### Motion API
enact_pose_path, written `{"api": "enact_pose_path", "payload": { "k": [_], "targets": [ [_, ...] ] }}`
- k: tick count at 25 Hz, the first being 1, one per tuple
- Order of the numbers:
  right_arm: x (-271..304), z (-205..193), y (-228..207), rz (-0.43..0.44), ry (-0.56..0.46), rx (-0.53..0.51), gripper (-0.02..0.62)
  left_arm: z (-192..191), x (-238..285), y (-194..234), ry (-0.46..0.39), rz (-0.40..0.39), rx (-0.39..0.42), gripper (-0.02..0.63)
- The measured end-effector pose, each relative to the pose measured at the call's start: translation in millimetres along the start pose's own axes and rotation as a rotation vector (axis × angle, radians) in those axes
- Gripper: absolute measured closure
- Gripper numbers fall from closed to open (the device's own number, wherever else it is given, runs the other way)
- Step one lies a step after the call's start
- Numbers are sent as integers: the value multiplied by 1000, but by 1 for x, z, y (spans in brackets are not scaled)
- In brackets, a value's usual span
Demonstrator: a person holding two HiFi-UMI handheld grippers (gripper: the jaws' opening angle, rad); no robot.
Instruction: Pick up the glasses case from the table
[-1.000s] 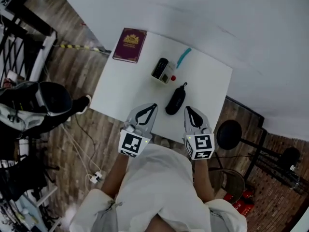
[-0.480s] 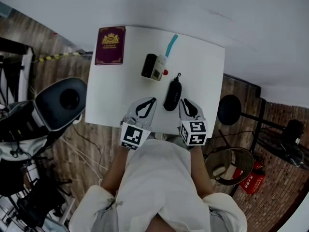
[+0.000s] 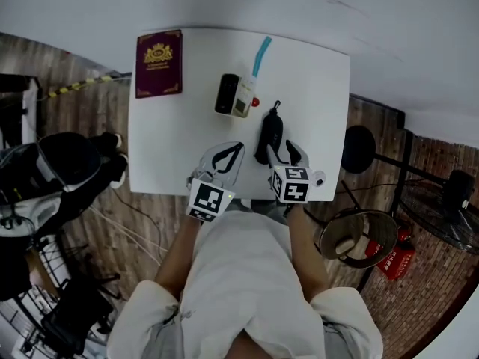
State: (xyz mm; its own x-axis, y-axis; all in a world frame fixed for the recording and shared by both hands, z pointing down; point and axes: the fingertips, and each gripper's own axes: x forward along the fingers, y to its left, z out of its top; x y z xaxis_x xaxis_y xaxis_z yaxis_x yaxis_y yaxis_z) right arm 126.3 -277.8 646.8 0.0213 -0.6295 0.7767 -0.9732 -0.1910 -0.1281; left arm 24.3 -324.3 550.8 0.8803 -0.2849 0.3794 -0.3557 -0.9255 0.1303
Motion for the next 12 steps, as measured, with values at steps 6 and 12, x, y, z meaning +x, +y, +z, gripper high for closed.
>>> {"api": "enact_pose_path", "payload": {
  "k": [6,12],
  "targets": [
    [30,-10,-4,5,72,9,277,-7,2,3,12,8,-8,589],
    [53,-22,-9,4,148,12,255,-18,1,11,40,37,-31,588]
  ]
}}
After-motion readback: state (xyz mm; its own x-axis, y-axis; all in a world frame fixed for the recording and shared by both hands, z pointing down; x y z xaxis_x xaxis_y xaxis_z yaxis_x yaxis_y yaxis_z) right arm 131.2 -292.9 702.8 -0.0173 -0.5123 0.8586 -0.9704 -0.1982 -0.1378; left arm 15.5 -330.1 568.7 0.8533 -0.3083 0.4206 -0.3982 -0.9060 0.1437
